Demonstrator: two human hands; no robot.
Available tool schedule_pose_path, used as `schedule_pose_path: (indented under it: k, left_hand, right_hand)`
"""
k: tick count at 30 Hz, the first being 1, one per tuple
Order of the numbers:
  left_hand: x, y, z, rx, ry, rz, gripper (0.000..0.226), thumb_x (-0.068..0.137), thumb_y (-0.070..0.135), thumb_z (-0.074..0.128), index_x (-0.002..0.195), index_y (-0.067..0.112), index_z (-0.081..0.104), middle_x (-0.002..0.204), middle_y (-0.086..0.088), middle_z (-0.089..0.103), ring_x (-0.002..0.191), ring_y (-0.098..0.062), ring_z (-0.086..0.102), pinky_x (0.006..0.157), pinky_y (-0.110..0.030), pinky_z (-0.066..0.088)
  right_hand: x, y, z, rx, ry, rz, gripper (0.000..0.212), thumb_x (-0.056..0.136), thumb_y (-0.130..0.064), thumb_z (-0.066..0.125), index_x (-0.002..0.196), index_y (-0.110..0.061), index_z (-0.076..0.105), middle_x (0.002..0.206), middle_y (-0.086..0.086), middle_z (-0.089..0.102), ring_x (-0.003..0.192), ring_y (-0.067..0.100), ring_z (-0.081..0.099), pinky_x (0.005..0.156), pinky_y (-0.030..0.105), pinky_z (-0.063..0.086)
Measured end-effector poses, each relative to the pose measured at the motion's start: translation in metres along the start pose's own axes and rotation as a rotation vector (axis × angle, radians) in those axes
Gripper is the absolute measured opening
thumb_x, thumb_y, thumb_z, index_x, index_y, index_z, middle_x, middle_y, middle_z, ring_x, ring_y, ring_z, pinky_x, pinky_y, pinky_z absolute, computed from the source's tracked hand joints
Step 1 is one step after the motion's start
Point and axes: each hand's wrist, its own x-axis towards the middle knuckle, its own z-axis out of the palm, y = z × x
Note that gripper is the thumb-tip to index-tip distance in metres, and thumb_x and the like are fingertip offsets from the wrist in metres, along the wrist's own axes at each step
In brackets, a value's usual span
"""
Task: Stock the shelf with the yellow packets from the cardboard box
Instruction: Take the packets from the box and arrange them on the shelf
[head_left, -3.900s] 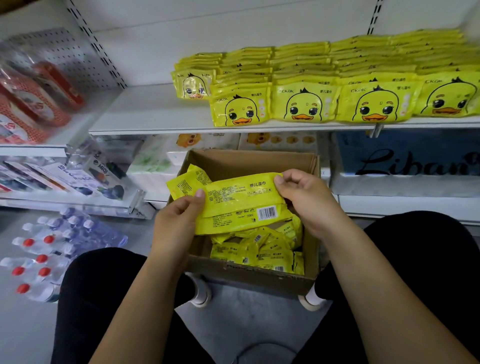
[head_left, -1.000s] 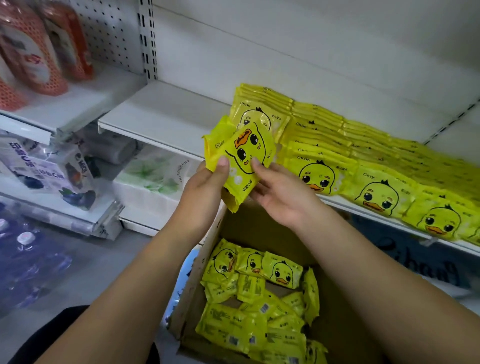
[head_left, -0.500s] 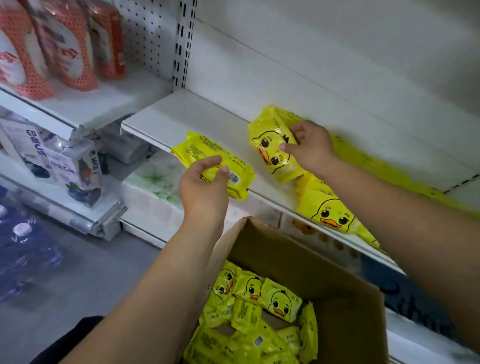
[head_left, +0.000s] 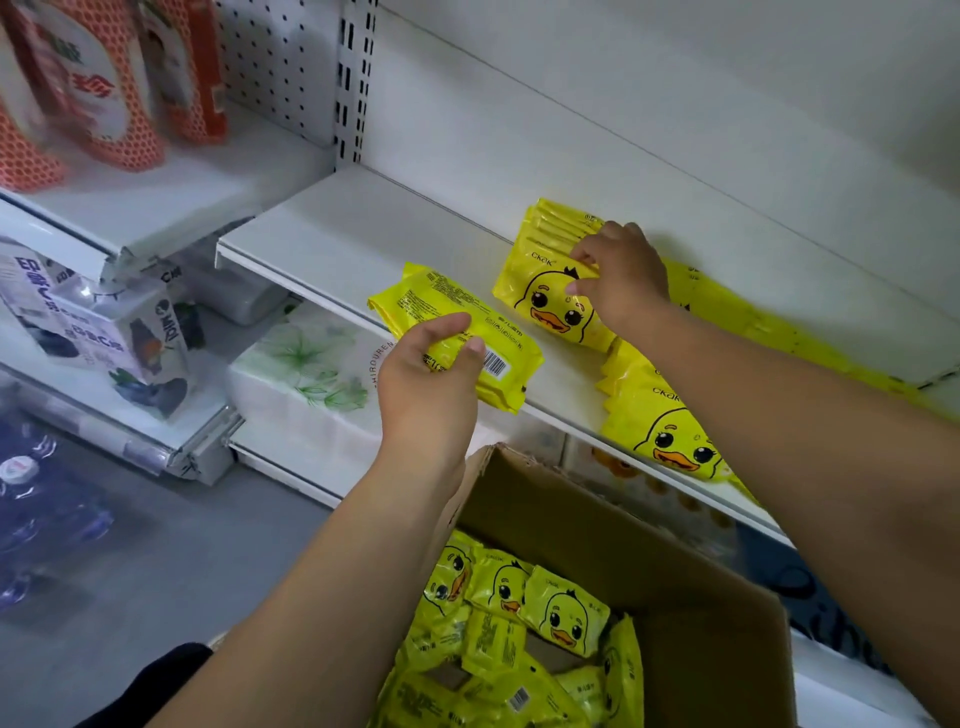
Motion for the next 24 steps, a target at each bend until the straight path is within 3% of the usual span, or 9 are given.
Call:
schedule_pose_path:
  k: [3,6,9,12,14,16,19,21,24]
  left_hand:
    - [-0.002,-0.002,0.003,-0.021,-0.054,0.0,0.03,0.092,0.011,0.075,0.102,0.039,0.071,0.12,-0.004,0.072,0.106,-0.024,0.072,0.093,-0.052,0.059]
    - [-0.005,-0.003,0.002,-0.028,-0.102,-0.009,0.036,0.092,0.008,0.074,0.109,0.039,0.068,0.122,-0.004,0.072,0.106,-0.025,0.073,0.092,-0.053,0.06]
    - [-0.01,-0.003,0.003,-0.051,-0.158,-0.026,0.041,0.092,0.002,0.073,0.116,0.035,0.065,0.119,-0.005,0.073,0.103,-0.024,0.074,0.089,-0.056,0.06]
    - [-0.027,0.0,0.006,-0.113,-0.233,-0.063,0.055,0.092,-0.006,0.069,0.134,0.026,0.054,0.119,-0.004,0.071,0.108,-0.027,0.073,0.085,-0.053,0.062]
    - [-0.043,-0.002,0.007,-0.123,-0.305,-0.098,0.068,0.092,-0.008,0.067,0.145,0.027,0.04,0.129,-0.009,0.067,0.111,-0.031,0.071,0.072,-0.046,0.064]
    - [-0.061,-0.011,0.008,-0.103,-0.352,-0.144,0.082,0.092,-0.007,0.068,0.15,0.035,0.028,0.136,-0.009,0.063,0.113,-0.029,0.071,0.069,-0.042,0.063]
    - [-0.091,-0.03,0.009,0.035,-0.396,-0.205,0.098,0.089,-0.003,0.074,0.153,0.041,0.014,0.121,-0.001,0.074,0.107,-0.023,0.074,0.079,-0.048,0.061]
    - [-0.108,-0.04,0.006,0.1,-0.425,-0.243,0.093,0.088,0.003,0.077,0.152,0.037,0.018,0.118,0.001,0.075,0.106,-0.023,0.074,0.08,-0.049,0.061]
    - [-0.125,-0.041,-0.002,0.157,-0.454,-0.337,0.042,0.098,0.03,0.068,0.136,0.018,0.052,0.119,-0.003,0.075,0.107,-0.024,0.074,0.076,-0.044,0.063]
  right_hand:
    - [-0.004,-0.005,0.004,0.028,0.001,0.065,0.048,0.082,-0.035,0.079,0.125,-0.022,0.064,0.128,0.005,0.055,0.128,0.027,0.042,0.097,0.039,0.04]
    - [-0.024,-0.019,-0.004,0.229,0.085,0.159,0.051,0.086,-0.041,0.074,0.129,-0.019,0.059,0.133,0.007,0.053,0.13,0.028,0.042,0.102,0.037,0.039]
    - [-0.069,-0.032,-0.026,0.539,0.088,0.165,0.033,0.092,-0.035,0.07,0.118,-0.015,0.066,0.12,0.002,0.066,0.115,0.017,0.057,0.089,0.022,0.042]
    - [-0.134,-0.038,-0.047,0.774,-0.021,0.253,0.028,0.094,-0.034,0.067,0.115,-0.016,0.067,0.115,-0.002,0.069,0.097,0.002,0.063,0.081,0.01,0.046]
    - [-0.178,-0.036,-0.049,0.923,-0.125,0.4,0.036,0.093,-0.042,0.066,0.12,-0.017,0.063,0.116,0.0,0.069,0.096,0.007,0.068,0.091,0.023,0.054]
    - [-0.222,-0.037,-0.049,1.202,-0.243,0.58,0.039,0.097,-0.037,0.064,0.125,-0.012,0.057,0.116,0.011,0.071,0.098,0.026,0.073,0.089,0.041,0.06]
    - [-0.28,-0.036,-0.047,1.522,-0.22,0.722,0.024,0.099,-0.021,0.058,0.12,-0.008,0.059,0.107,0.011,0.075,0.092,0.022,0.074,0.076,0.034,0.062]
    - [-0.312,-0.031,-0.044,1.574,-0.119,0.77,0.021,0.098,-0.016,0.06,0.117,-0.008,0.061,0.103,0.01,0.076,0.089,0.018,0.074,0.072,0.031,0.062]
    - [-0.355,-0.017,-0.038,1.581,-0.064,0.79,0.025,0.096,-0.013,0.062,0.119,-0.006,0.059,0.105,0.016,0.075,0.087,0.021,0.074,0.068,0.031,0.061]
